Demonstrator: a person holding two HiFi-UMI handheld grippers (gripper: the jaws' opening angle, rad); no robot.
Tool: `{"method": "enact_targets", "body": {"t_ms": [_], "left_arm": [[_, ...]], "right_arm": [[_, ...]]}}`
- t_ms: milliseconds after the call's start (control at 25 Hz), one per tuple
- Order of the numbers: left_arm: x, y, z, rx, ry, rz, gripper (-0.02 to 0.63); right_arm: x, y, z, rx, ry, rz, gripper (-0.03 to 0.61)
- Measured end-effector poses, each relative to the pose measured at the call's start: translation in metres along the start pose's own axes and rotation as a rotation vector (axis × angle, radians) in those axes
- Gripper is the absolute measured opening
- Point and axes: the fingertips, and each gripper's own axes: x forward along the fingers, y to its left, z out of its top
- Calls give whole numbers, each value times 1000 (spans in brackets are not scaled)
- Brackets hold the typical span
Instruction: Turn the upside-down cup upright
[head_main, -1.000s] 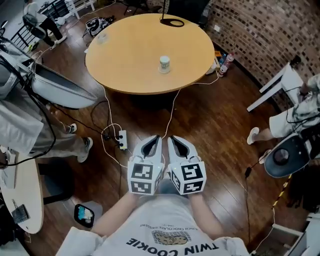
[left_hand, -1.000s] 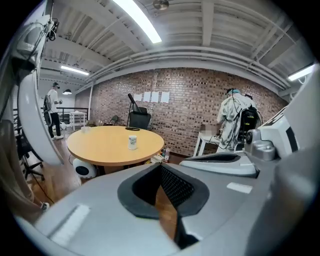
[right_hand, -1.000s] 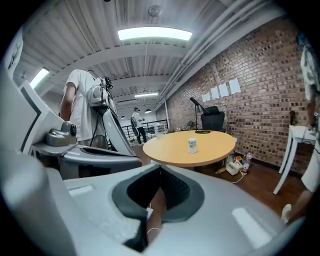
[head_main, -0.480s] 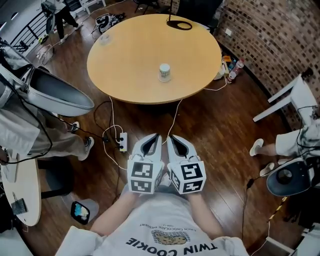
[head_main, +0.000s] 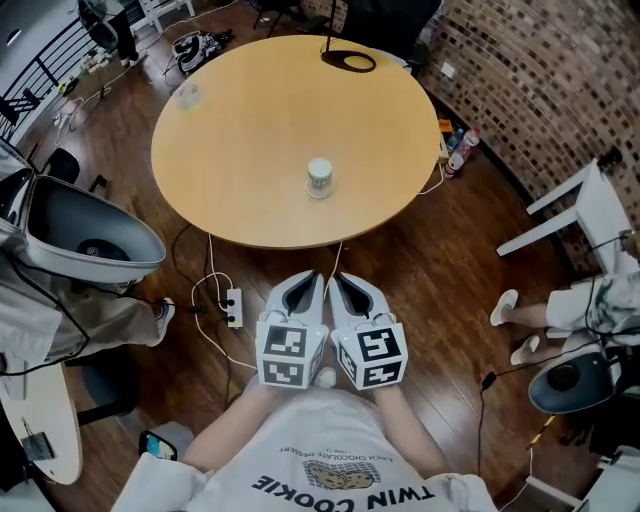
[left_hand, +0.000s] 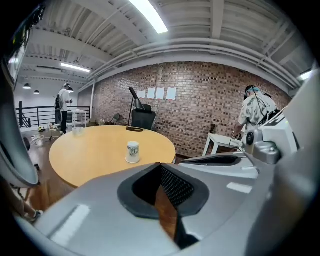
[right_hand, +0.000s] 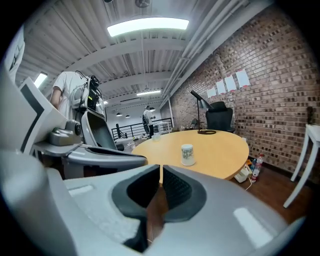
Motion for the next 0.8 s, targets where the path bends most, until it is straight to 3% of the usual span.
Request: {"method": "enact_targets", "body": {"t_ms": [400, 800], "left_arm": [[82, 88, 45, -5, 12, -32, 6], [124, 132, 56, -23, 37, -39, 6]], "right_arm": [[122, -37, 44, -9, 54, -34, 31], [195, -78, 50, -83, 131, -113, 161]]}}
